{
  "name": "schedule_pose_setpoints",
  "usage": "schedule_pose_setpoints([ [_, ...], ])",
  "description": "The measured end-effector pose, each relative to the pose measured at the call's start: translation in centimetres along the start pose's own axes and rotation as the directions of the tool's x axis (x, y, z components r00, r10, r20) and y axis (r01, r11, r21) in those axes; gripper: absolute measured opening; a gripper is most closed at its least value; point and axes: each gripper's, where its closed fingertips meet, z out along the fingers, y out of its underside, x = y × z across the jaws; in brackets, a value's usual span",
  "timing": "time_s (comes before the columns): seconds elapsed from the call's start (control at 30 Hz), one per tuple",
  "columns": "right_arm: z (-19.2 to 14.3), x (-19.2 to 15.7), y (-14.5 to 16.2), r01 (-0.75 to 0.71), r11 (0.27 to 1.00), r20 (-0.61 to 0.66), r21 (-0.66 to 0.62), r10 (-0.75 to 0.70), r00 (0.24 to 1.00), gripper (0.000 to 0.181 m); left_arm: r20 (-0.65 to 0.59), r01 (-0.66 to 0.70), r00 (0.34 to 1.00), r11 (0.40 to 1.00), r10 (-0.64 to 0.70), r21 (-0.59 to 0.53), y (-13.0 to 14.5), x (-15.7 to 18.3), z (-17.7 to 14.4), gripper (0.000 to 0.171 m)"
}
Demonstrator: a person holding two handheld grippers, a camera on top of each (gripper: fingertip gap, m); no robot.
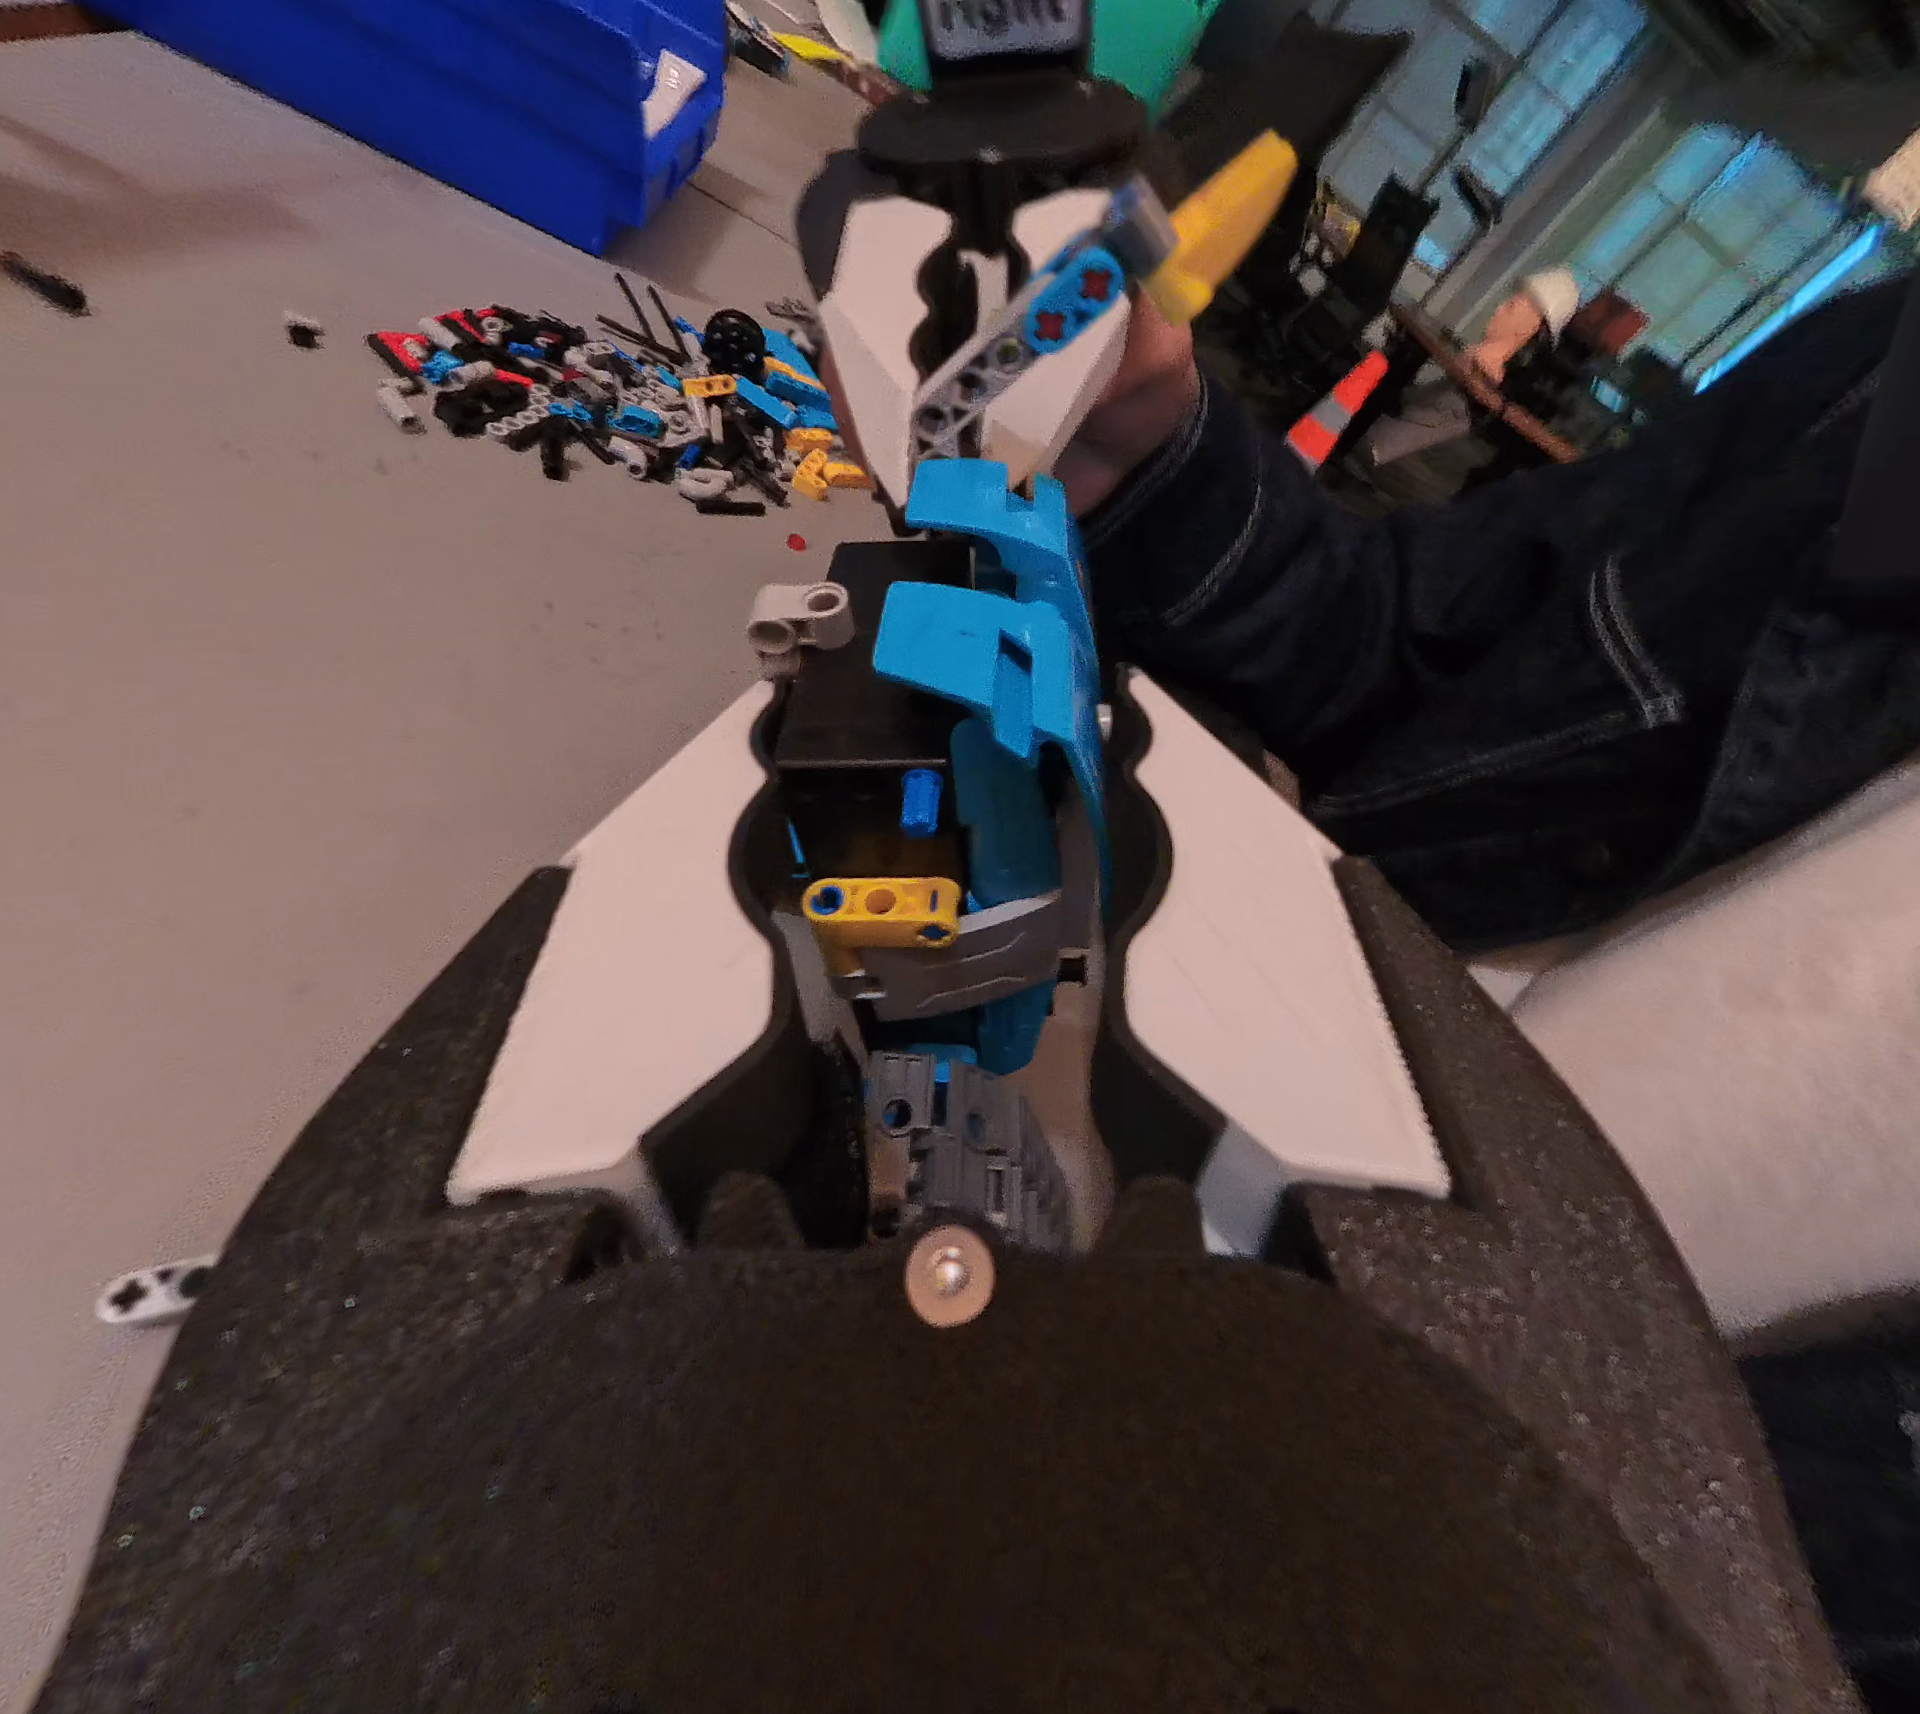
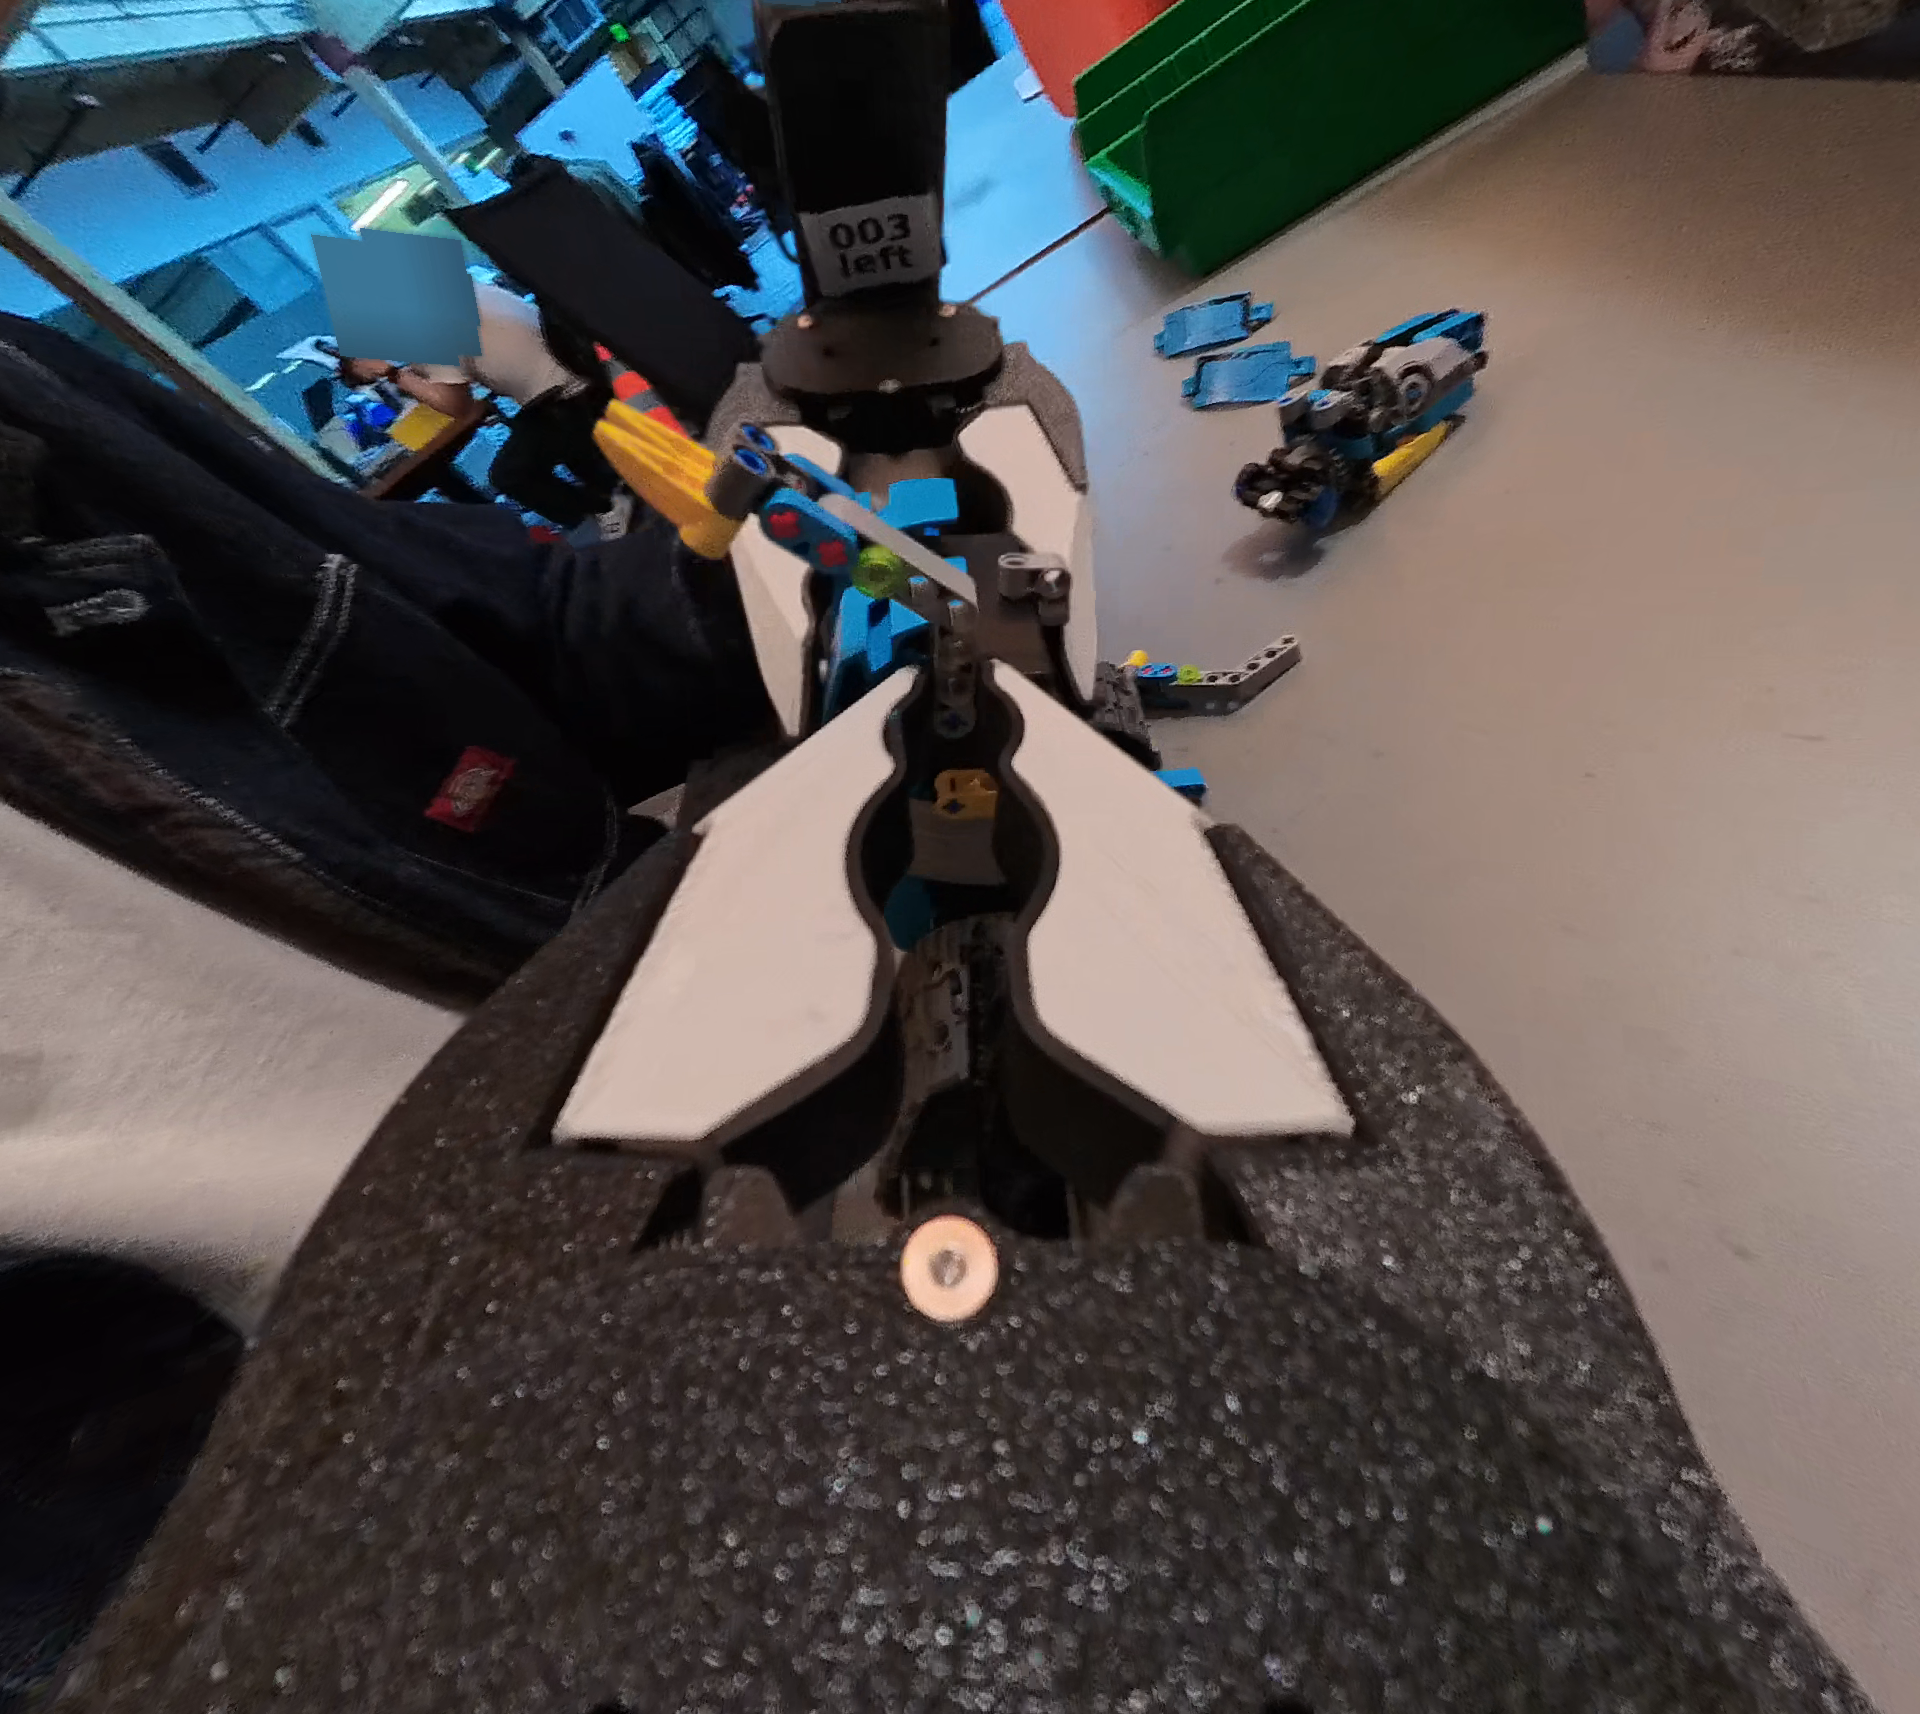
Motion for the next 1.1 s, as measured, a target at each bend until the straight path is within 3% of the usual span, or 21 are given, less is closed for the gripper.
schedule_pose_setpoints([
  [0.13, -0.6, 0.2, 0.1, -0.002, 1.0, 0.012, 0.012, 0.001, 1.0, 0.006, -0.001, 0.012, 1.0, 1.0, -0.012, 0.02, 0.1, -0.1, -0.3, 0.055],
  [0.23, -9.3, 3.6, -3.2, -0.08, 0.957, -0.069, 0.277, 0.103, 0.992, 0.003, 0.075, 0.059, 0.995, 0.991, -0.069, 0.122, -0.6, -2.7, -4.2, 0.054],
  [0.3, -10.4, 3.3, -1.9, -0.015, 0.98, -0.129, 0.196, 0.041, 0.991, 0.004, 0.108, 0.061, 0.991, 0.987, -0.077, 0.15, -0.9, -3.4, -5.0, 0.054],
  [0.37, -9.6, 2.9, -1.7, -0.04, 0.979, -0.098, 0.202, 0.061, 0.993, 0.005, 0.084, 0.051, 0.995, 0.992, -0.06, 0.112, -0.9, -2.7, -3.4, 0.055],
  [0.47, -10.1, 5.4, -1.6, -0.076, 0.969, -0.183, 0.234, 0.121, 0.976, 0.005, 0.087, 0.064, 0.994, 0.994, -0.071, 0.087, -1.6, -2.1, -0.7, 0.055],
  [0.57, -11.3, 6.8, -1.8, -0.051, 0.956, -0.267, 0.288, 0.131, 0.955, 0.005, 0.09, 0.135, 0.985, 0.981, -0.148, 0.136, -4.7, -2.5, 1.3, 0.054],
  [0.67, -12.7, 7.4, -2.7, -0.048, 0.925, -0.304, 0.376, 0.171, 0.937, 0.005, 0.199, 0.122, 0.967, 0.976, -0.157, 0.179, -8.4, -6.5, 1.8, 0.054],
  [0.73, -12.8, 8.3, -2.1, -0.02, 0.936, -0.376, 0.351, 0.161, 0.912, 0.006, 0.351, 0.07, 0.928, 0.982, -0.128, 0.173, -10.4, -11.1, 1.1, 0.054],
  [0.83, -11.8, 8.5, -1.5, -0.037, 0.947, -0.372, 0.319, 0.161, 0.914, 0.006, 0.524, 0.026, 0.843, 0.981, -0.123, 0.19, -12.7, -18.1, -1.0, 0.054],
  [0.97, -9.8, 8.8, 0.0, -0.046, 0.974, -0.386, 0.223, 0.131, 0.913, 0.006, 0.537, 0.05, 0.825, 0.969, -0.176, 0.24, -13.5, -23.2, -3.2, 0.053],
  [1.1, -8.3, 8.1, 0.0, -0.08, 0.973, -0.333, 0.218, 0.151, 0.931, 0.006, 0.436, 0.199, 0.835, 0.923, -0.336, 0.33, -12.3, -24.2, -4.7, 0.053],
])
